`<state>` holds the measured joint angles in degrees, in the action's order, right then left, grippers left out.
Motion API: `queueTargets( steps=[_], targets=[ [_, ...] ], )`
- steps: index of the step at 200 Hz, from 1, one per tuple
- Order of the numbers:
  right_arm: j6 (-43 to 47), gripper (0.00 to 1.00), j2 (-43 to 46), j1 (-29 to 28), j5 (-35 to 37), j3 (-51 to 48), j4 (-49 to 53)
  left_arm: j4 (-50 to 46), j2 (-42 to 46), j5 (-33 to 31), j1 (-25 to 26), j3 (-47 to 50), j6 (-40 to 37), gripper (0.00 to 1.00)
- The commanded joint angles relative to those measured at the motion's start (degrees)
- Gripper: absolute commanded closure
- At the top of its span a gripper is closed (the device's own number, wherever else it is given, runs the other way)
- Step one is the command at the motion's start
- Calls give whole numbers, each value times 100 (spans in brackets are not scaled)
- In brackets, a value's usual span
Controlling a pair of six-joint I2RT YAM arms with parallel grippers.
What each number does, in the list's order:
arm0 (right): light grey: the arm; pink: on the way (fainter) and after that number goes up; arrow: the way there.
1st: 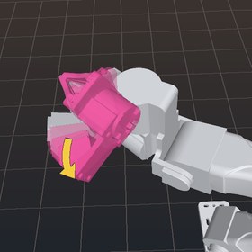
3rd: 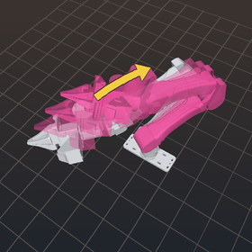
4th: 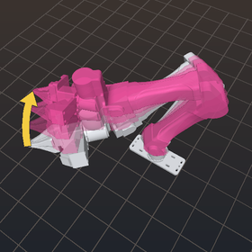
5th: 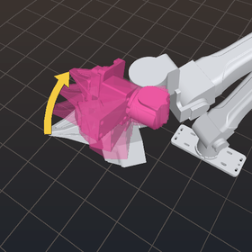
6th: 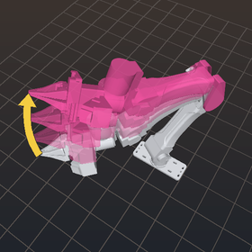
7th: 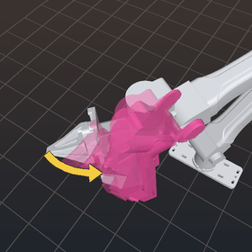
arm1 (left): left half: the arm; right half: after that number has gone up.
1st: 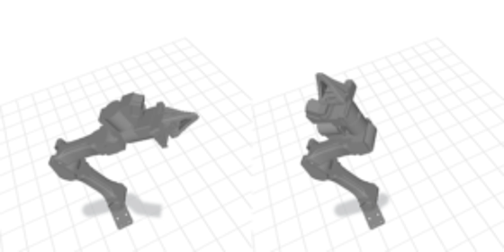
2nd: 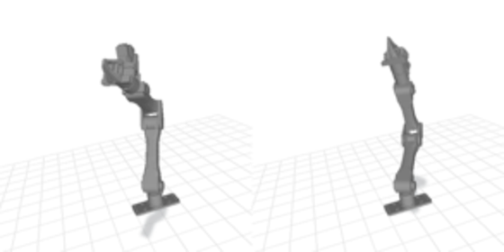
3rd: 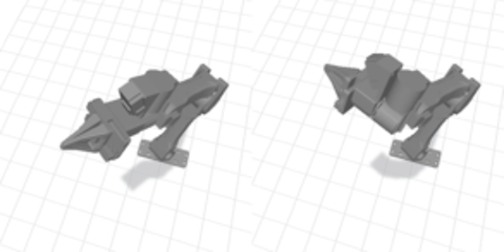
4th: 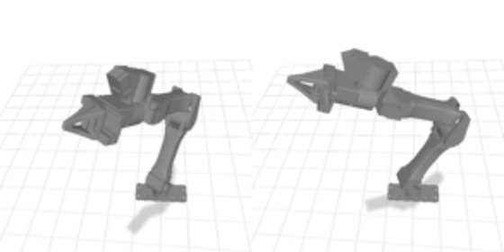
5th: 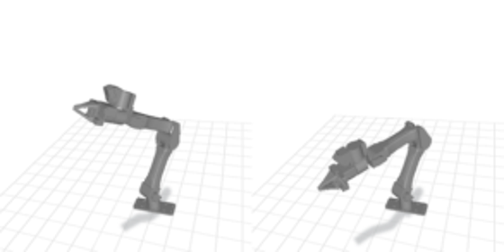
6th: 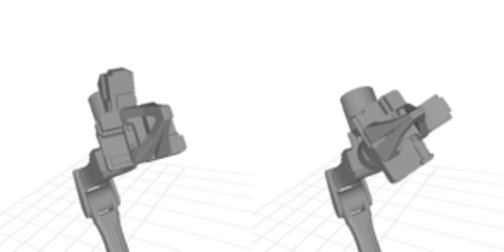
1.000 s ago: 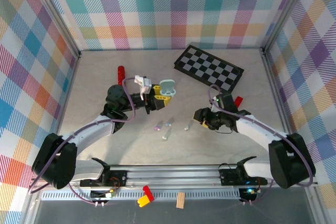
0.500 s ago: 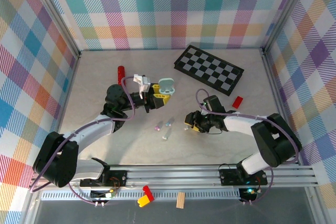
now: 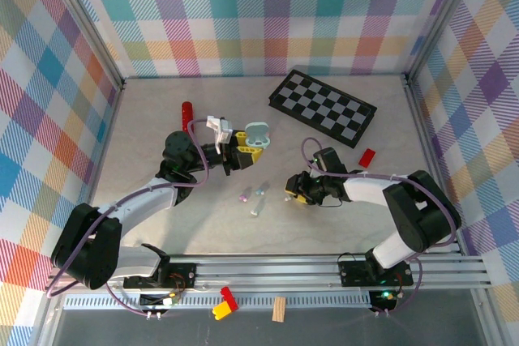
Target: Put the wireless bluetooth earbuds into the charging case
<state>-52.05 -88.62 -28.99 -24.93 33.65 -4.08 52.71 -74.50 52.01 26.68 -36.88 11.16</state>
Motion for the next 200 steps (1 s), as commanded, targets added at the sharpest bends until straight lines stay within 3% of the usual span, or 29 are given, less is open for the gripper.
queueTargets(
  steps=[1,104,200],
  targets=[
    [0,59,-68,-56,-144,164,-52,275,120,143,-66,58,18,64],
    [60,58,-312,-124,-229,317,2,284,93,188,-84,67,-8,64],
    [2,73,-334,-159,-319,307,-96,205,171,215,-101,93,-40,64]
  ],
)
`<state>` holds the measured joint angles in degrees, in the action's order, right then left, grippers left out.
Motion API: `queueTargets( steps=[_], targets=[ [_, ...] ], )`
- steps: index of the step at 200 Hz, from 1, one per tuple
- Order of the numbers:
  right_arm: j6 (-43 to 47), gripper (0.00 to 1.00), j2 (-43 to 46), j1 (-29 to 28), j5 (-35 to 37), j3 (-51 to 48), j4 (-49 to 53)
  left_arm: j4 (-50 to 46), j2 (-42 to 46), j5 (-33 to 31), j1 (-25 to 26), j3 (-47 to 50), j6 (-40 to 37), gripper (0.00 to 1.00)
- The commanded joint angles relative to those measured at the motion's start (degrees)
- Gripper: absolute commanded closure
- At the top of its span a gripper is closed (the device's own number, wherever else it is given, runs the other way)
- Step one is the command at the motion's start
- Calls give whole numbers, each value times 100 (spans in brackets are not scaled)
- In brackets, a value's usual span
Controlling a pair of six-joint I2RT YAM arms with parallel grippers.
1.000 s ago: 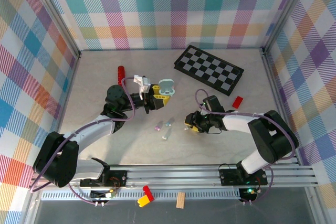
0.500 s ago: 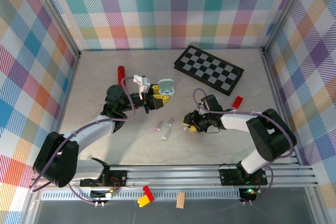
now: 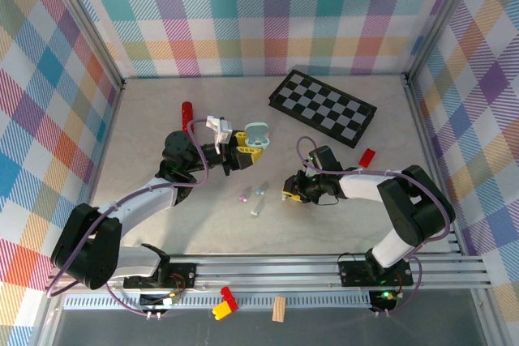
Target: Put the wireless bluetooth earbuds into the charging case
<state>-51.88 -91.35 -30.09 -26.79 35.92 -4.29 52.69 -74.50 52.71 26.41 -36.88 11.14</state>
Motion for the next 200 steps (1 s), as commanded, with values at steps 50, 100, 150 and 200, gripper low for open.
queueTargets(
  steps=[50,100,150,200],
  targets=[
    [19,73,-289,-110,-192,170,-89,186,173,155,-76,85,-50,64],
    [117,73,-468,-172,-107,246,72,181,171,154,-80,72,-50,64],
    [336,81,-370,-311,250,398,541,109,208,144,-84,82,-103,64],
    [511,82,-26,-440,743,470,886,103,214,126,-84,107,-125,64]
  ],
)
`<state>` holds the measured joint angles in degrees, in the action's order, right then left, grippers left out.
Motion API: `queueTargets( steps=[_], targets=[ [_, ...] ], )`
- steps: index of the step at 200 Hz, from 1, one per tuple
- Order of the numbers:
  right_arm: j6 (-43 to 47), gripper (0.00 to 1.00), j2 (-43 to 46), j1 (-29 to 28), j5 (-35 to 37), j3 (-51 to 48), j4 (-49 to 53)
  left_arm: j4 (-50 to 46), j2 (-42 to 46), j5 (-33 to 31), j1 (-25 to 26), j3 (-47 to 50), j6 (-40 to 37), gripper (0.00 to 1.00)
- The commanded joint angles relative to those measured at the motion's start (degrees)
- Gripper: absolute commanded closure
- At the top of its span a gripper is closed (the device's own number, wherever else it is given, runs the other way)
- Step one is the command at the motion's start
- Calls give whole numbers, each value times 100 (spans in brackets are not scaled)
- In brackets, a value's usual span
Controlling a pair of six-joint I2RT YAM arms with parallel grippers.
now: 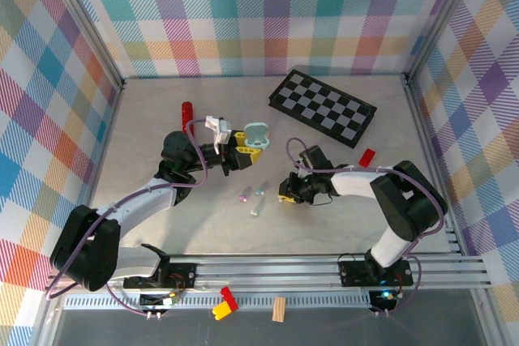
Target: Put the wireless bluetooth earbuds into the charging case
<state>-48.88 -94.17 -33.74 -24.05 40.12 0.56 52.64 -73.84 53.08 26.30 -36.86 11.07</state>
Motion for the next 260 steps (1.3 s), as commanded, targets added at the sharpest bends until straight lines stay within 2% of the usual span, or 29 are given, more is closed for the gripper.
queueTargets(
  steps=[1,18,48,100,130,180,199,235,260],
  targets=[
    [212,82,275,-78,488,49,401,106,150,89,-73,102,-121,64],
    [366,81,629,-177,977,48,518,71,151,73,-82,113,-159,64],
    [651,81,1421,-366,2364,11,928,104,75,82,-82,101,-154,64],
    [309,81,2138,-531,4790,503,2681,132,-41,117,-88,-3,-136,64],
    [136,80,2409,-581,5471,541,3010,158,-144,150,-91,-23,-123,64],
    [186,80,2434,-590,5587,542,3084,176,-252,212,-89,-102,-106,64],
    [454,81,2619,-598,5437,466,2763,172,-297,220,-82,-101,-105,65],
    [2005,81,3567,-584,4037,73,1035,56,-364,318,-73,-123,-175,65],
    [2787,80,4123,-581,3120,146,584,-66,-390,453,-65,-189,-185,65]
  ],
)
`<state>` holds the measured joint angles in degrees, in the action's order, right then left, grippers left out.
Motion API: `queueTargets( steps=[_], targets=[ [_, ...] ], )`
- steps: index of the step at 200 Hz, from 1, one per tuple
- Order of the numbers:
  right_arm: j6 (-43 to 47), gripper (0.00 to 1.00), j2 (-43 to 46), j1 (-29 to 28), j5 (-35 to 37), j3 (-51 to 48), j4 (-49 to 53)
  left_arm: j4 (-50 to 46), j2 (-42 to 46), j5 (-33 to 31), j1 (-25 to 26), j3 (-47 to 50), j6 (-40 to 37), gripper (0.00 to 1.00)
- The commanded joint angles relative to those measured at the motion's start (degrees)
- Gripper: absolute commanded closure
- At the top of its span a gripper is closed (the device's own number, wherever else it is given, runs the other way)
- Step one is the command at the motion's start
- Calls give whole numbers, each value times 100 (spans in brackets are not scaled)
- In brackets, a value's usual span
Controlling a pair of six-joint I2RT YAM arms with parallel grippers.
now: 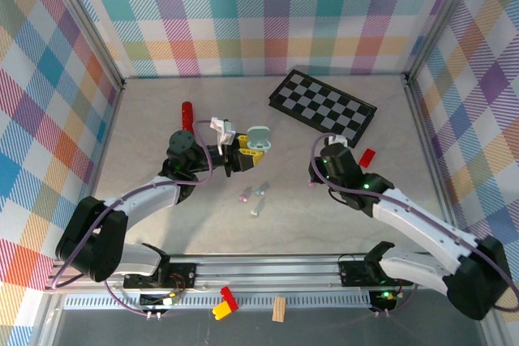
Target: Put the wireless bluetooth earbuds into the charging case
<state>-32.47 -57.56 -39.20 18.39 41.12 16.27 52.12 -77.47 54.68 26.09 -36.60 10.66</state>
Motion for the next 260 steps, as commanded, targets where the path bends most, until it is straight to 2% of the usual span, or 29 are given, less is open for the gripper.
queueTargets(
  steps=[1,42,69,94,149,260],
  targets=[
    [1164,80,477,-31,-1157,58,-987,-15,-29,296,-47,-215,-143,65],
    [2017,81,688,-29,-2689,771,-851,-171,-84,610,2,-365,-121,65],
    [2303,81,366,-34,-3596,1370,-709,-268,-98,758,28,-434,-125,65],
    [2453,81,-27,-34,-4121,1829,-649,-290,-98,847,54,-477,-125,65],
    [2562,81,-731,-35,-4379,2180,-825,-343,-33,858,98,-528,-112,65],
    [2443,82,-906,-35,-4010,1861,-924,-407,168,782,109,-484,-186,65]
  ],
)
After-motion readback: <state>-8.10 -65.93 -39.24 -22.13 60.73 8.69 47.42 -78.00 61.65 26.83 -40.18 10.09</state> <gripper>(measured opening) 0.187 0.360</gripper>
